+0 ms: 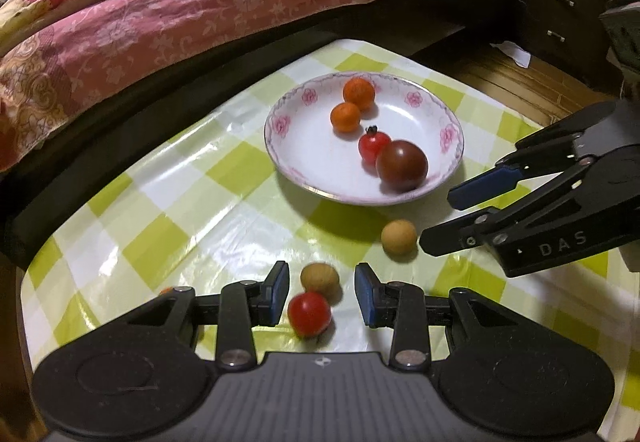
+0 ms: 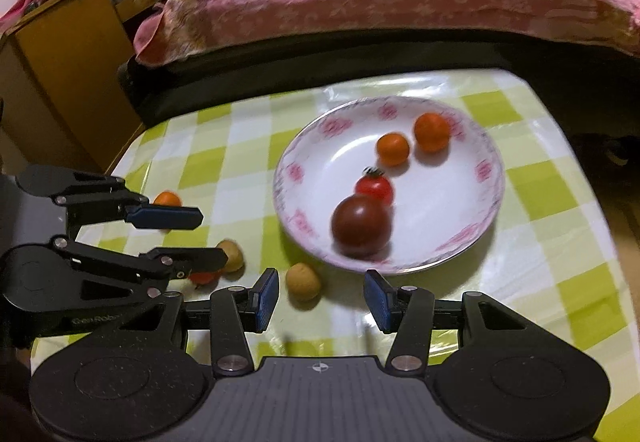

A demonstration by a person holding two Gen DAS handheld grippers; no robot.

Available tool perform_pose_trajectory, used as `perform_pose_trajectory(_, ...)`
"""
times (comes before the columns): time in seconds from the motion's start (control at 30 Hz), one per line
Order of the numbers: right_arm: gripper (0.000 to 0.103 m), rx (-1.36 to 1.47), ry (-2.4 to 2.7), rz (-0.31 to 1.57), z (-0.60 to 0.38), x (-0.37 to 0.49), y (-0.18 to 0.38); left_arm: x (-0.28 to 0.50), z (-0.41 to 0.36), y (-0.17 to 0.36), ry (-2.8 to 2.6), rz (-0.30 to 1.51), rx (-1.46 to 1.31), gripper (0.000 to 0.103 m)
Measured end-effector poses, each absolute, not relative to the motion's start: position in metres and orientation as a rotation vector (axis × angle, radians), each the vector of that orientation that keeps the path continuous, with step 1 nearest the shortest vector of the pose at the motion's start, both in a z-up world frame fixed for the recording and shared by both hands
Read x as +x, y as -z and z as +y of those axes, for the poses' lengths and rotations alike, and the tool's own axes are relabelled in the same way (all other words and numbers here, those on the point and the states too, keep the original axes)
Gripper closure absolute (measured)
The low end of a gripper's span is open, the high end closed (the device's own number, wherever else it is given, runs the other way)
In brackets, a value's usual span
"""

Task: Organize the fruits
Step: 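Grasp a red cherry tomato with the left tool while the right tool grasps a brown round fruit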

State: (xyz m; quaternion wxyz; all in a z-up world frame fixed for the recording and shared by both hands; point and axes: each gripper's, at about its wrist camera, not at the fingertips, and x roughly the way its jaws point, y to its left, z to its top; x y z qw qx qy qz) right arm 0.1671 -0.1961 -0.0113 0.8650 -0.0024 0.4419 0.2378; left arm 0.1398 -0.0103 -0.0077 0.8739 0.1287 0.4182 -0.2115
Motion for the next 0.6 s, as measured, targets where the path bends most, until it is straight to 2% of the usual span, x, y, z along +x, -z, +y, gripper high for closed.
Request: perform_pose_trajectory(0.6,0.058,-0.032,-0.542,0.972,-0.172,0.167,0.032,0.135,-0.004,0.026,0.439,0.915,0.294,0.06)
